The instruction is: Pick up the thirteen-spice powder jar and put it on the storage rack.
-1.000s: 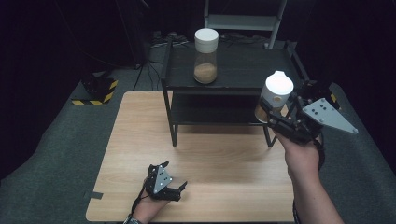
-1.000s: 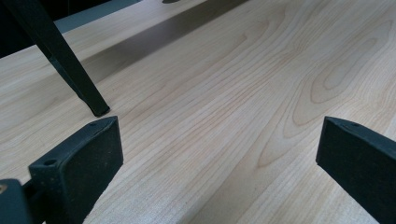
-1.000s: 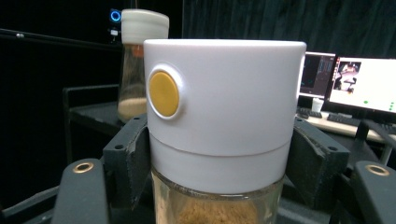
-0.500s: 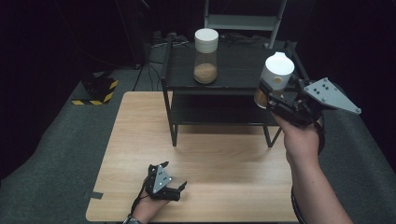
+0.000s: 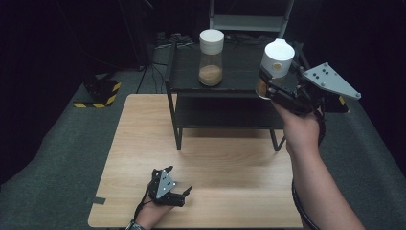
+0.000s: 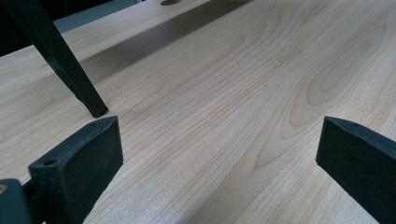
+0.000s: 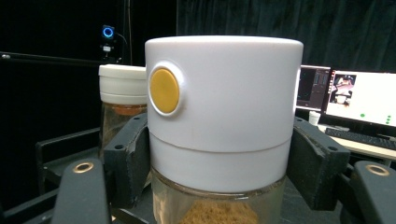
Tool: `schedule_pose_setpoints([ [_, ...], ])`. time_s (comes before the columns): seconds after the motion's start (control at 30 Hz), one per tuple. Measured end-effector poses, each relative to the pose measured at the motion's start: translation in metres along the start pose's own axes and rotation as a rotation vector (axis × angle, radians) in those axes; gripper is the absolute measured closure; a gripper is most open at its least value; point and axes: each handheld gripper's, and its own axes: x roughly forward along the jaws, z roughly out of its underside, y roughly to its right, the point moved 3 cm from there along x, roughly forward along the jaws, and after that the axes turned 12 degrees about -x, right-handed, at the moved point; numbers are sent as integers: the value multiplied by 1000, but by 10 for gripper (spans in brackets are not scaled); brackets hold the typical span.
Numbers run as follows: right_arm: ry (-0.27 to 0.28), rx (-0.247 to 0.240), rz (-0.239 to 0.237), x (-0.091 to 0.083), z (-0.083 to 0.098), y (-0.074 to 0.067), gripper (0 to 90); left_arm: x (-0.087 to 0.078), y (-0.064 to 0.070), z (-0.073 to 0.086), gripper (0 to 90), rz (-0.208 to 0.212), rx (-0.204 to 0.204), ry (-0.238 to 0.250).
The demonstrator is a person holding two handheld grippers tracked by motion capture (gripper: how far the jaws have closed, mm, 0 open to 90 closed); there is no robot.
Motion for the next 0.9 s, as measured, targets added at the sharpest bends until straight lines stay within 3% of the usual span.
schedule_pose_setpoints([
  [0.9,-31,31,53,56,14,5,294,-2,-3,2,9,13,-13,12],
])
